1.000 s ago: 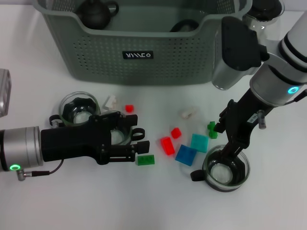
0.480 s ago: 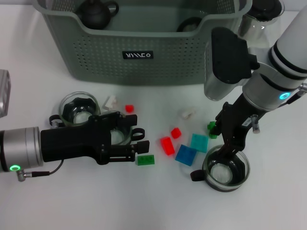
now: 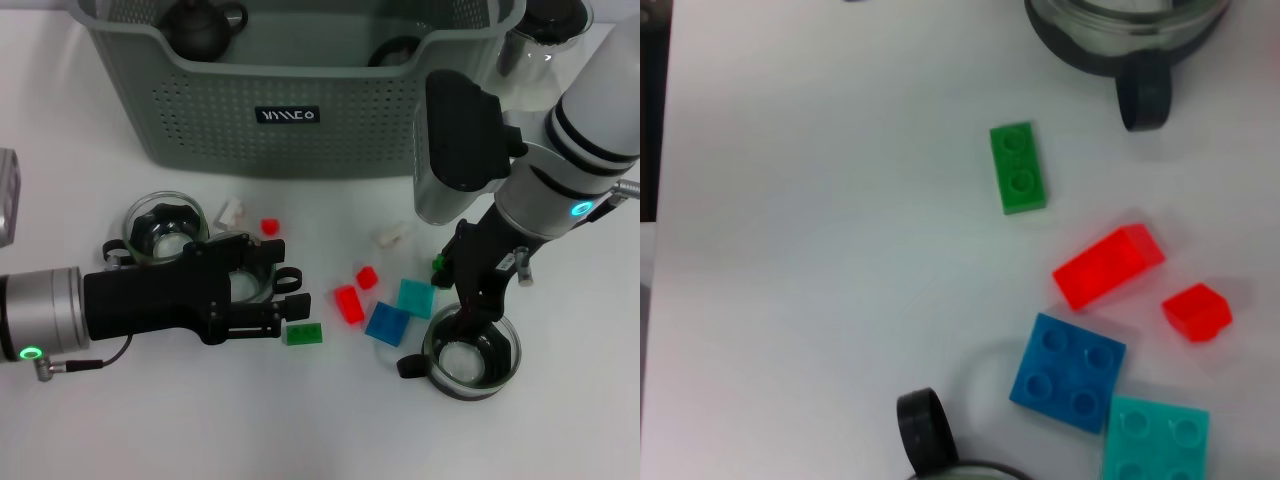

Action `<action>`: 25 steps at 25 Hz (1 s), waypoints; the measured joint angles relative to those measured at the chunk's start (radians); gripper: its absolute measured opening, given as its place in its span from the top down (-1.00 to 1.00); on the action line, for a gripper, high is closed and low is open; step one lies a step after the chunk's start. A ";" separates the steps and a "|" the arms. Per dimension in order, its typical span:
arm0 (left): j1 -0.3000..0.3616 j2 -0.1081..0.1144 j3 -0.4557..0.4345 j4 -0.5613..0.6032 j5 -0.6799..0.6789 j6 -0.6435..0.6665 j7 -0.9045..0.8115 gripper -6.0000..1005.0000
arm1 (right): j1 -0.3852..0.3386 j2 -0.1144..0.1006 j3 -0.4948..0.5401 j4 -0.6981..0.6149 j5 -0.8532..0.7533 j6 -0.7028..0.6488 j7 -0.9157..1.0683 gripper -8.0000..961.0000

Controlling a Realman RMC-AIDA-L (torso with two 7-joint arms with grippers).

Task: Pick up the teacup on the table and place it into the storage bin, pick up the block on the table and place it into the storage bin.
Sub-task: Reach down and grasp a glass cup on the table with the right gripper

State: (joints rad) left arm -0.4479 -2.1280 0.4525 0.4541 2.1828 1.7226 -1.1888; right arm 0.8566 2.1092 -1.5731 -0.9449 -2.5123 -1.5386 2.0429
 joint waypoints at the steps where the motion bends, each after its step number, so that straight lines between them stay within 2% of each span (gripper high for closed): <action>1: 0.000 0.000 0.000 0.000 0.000 0.000 0.000 -0.71 | 0.000 0.000 -0.004 0.000 0.003 0.001 0.000 -0.46; 20: 0.002 -0.001 0.000 0.000 0.000 -0.002 0.000 -0.71 | -0.002 0.000 -0.051 0.000 0.018 0.015 0.004 -0.46; 25: 0.005 -0.001 0.000 0.000 0.000 -0.003 0.000 -0.71 | -0.002 0.000 -0.065 0.000 0.017 0.016 0.003 -0.18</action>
State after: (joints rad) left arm -0.4431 -2.1292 0.4524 0.4540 2.1828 1.7200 -1.1888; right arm 0.8544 2.1092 -1.6381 -0.9448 -2.4950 -1.5223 2.0463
